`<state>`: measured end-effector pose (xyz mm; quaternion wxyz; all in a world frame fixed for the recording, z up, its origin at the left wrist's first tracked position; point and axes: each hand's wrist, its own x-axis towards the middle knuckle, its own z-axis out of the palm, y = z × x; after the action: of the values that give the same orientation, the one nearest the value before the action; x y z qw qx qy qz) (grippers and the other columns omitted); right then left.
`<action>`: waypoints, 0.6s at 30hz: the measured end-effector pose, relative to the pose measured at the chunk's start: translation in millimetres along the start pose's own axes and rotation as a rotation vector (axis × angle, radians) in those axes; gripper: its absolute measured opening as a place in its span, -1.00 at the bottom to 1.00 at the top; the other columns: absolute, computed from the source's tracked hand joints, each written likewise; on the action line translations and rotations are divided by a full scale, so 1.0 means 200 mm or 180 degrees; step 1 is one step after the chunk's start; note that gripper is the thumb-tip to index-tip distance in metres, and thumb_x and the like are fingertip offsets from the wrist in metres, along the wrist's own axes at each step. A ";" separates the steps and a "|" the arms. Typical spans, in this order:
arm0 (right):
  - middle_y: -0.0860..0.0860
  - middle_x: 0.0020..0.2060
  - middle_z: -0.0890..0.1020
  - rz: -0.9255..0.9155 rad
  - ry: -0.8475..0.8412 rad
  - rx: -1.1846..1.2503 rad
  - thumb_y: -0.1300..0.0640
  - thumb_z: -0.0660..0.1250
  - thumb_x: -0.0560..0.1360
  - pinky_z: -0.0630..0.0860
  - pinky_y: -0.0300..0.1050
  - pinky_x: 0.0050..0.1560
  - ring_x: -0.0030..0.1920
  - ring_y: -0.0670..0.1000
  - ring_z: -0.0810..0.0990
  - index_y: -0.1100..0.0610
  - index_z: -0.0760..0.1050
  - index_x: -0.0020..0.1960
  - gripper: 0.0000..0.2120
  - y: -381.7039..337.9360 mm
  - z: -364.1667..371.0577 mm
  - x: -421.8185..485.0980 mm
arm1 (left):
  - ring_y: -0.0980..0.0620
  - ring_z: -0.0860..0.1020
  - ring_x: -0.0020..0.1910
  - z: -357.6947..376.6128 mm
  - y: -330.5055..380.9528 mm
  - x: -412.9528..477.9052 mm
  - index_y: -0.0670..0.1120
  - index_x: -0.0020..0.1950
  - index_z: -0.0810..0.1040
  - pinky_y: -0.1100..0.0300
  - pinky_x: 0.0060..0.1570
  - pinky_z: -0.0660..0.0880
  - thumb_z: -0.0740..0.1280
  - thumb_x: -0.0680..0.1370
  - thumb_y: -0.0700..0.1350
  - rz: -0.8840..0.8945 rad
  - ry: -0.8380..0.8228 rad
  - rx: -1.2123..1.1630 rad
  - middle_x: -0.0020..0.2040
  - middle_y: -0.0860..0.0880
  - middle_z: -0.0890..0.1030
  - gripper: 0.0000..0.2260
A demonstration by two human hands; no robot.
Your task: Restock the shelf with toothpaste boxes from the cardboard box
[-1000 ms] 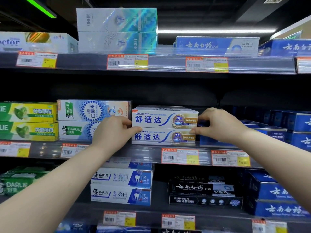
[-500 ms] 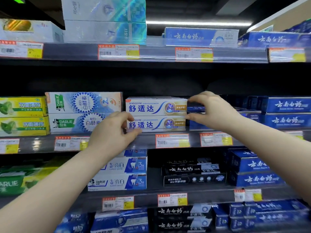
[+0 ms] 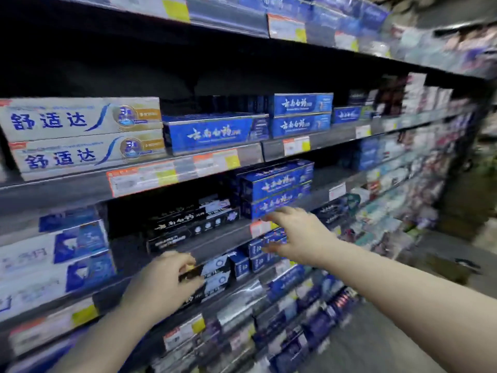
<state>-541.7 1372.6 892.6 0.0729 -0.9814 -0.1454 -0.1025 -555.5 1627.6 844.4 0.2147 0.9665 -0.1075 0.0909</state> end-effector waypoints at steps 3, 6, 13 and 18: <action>0.08 0.24 0.45 0.0325 -0.0280 -0.0062 -0.13 0.28 0.45 0.39 0.02 0.23 0.27 0.14 0.39 0.04 0.28 0.38 -0.45 0.18 0.08 -0.18 | 0.06 0.51 0.09 0.21 0.12 0.01 0.08 0.23 0.47 0.17 0.04 0.48 0.30 0.45 0.20 0.0064 -0.0338 0.0182 0.20 0.08 0.47 -0.60; 0.04 0.27 0.43 0.0576 -0.0490 -0.0020 -0.21 0.26 0.45 0.39 0.03 0.25 0.28 0.11 0.40 0.03 0.25 0.40 -0.39 0.40 0.12 -0.37 | 0.09 0.53 0.05 0.40 0.28 0.03 0.09 0.21 0.47 0.17 0.02 0.50 0.28 0.45 0.21 0.0152 -0.0652 0.0211 0.19 0.10 0.47 -0.61; 0.05 0.22 0.49 0.1247 -0.0645 -0.0020 -0.22 0.30 0.41 0.40 0.02 0.24 0.26 0.12 0.43 -0.01 0.33 0.35 -0.42 1.08 0.16 -0.94 | 0.08 0.49 0.14 0.92 0.87 0.09 0.06 0.24 0.45 0.22 0.13 0.42 0.31 0.43 0.20 0.0323 -0.1325 0.0155 0.22 0.04 0.47 -0.57; 0.04 0.26 0.46 0.1687 -0.0843 -0.0057 -0.23 0.28 0.39 0.36 0.00 0.27 0.29 0.11 0.40 -0.03 0.31 0.35 -0.41 1.63 0.14 -1.36 | 0.07 0.50 0.15 1.31 1.47 0.11 0.07 0.19 0.47 0.18 0.11 0.46 0.27 0.44 0.22 0.0468 -0.1885 0.0152 0.11 0.05 0.46 -0.61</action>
<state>-692.7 994.7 767.7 0.0688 -0.9905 0.1087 0.0477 -574.1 1249.7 732.8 0.1442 0.9453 -0.2328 -0.1770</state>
